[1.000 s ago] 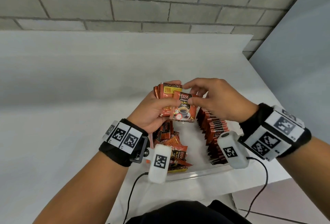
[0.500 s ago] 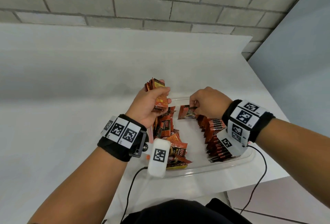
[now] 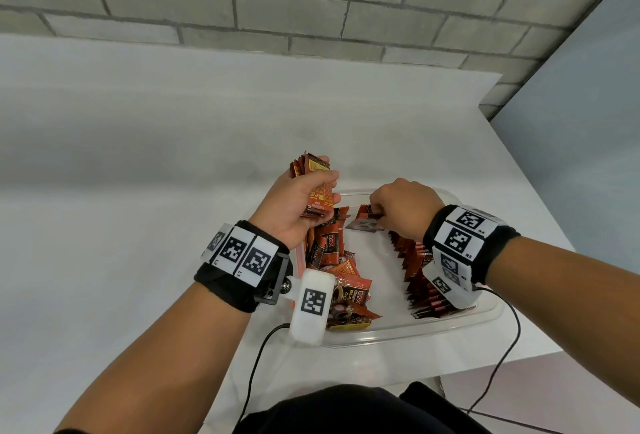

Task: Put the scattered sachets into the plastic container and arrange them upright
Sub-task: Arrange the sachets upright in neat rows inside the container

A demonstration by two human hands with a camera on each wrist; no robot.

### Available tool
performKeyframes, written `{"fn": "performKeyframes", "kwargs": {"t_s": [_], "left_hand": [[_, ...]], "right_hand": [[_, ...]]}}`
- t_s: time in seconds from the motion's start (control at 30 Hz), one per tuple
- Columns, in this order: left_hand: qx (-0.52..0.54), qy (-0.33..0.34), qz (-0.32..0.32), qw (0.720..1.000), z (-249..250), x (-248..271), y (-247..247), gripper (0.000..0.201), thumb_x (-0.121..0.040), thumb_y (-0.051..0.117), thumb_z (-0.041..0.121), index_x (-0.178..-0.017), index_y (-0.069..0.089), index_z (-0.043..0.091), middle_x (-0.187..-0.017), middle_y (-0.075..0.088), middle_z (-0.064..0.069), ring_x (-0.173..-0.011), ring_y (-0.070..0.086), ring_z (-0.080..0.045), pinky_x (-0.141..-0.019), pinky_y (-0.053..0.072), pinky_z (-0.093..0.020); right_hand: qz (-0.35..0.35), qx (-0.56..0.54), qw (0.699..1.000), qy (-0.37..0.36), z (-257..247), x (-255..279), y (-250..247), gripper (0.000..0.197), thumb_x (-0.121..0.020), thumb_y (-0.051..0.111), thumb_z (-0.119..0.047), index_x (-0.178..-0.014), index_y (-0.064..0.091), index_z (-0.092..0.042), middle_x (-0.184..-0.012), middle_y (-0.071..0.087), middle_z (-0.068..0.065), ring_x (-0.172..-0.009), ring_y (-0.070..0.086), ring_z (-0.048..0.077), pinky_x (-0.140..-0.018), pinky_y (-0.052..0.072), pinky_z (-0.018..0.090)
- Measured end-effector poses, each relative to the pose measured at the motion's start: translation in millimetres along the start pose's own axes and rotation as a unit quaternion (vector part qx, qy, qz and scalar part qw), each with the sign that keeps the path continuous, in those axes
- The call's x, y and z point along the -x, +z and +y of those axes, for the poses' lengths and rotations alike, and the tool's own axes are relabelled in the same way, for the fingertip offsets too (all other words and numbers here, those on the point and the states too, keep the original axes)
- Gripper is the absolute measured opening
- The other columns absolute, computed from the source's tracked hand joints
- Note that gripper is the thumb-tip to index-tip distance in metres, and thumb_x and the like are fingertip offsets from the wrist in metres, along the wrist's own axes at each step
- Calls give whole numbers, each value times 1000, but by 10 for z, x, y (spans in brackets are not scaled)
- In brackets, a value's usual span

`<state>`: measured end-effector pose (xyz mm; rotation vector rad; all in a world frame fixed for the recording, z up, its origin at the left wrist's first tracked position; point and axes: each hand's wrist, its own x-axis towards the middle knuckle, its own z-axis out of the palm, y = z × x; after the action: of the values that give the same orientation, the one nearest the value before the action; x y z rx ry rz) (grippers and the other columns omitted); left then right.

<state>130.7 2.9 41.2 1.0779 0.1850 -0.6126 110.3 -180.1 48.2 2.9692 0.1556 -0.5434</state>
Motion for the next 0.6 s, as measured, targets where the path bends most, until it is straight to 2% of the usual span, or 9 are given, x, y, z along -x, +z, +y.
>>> {"fn": "performKeyframes", "kwargs": {"t_s": [0.07,0.17,0.27,0.33,0.4,0.47,0.53,0.6], "left_hand": [[-1,-2,1,1000,0,-5,-2,20,-87,65,14,-106,60,20,-90,63,-3,-78,64,-18,-68,49,-32],[-3,-5,1,1000,-3,-16,-2,20,-87,65,14,-106,60,17,-90,63,-3,-78,64,-17,-69,50,-32],[-3,-7,-2,1000,-4,-22,-1,18,-87,65,14,-104,61,19,-90,63,-3,-79,64,-18,-70,50,-32],[-5,-7,-5,1000,-4,-27,-2,18,-87,65,14,-103,61,20,-91,63,-3,-80,64,-18,-71,50,-33],[-5,-7,-8,1000,-1,-30,-5,19,-87,65,14,-104,62,22,-92,63,-3,-81,64,-18,-71,50,-33],[-7,-7,-9,1000,1,-33,-9,20,-87,65,15,-106,61,21,-92,63,-3,-80,65,-18,-72,50,-33],[-9,-8,-9,1000,0,-35,-12,21,-87,66,15,-106,61,19,-92,63,-3,-80,65,-17,-72,50,-33],[-8,-9,-8,1000,-3,-38,-10,19,-86,66,15,-105,61,20,-92,64,-3,-79,65,-17,-72,50,-33]], "right_hand": [[9,54,998,4,-16,4,7,10,-90,51,-7,-95,59,-11,-78,46,2,-65,45,21,-46,23,24],[12,103,995,0,-42,32,-19,12,-91,45,-3,-86,45,-14,-66,30,-1,-55,33,16,-46,17,25],[9,134,991,-13,-63,58,-44,23,-89,41,2,-72,35,-12,-64,28,-1,-51,25,13,-47,14,26],[7,152,988,-20,-72,70,-46,33,-88,41,2,-65,26,-16,-63,28,-2,-51,23,12,-49,17,26],[8,158,987,-22,-75,78,-49,25,-87,41,2,-71,32,-15,-63,28,-3,-51,23,12,-59,25,27],[10,174,984,-19,-84,90,-43,20,-87,42,2,-80,37,-16,-62,29,-3,-51,24,13,-67,29,29],[17,197,980,-16,-95,103,-35,19,-86,43,2,-82,38,-17,-61,30,-3,-53,31,16,-70,29,30],[31,213,977,-13,-94,106,-28,19,-85,43,1,-82,39,-17,-60,30,-3,-62,38,20,-71,28,30]]}}
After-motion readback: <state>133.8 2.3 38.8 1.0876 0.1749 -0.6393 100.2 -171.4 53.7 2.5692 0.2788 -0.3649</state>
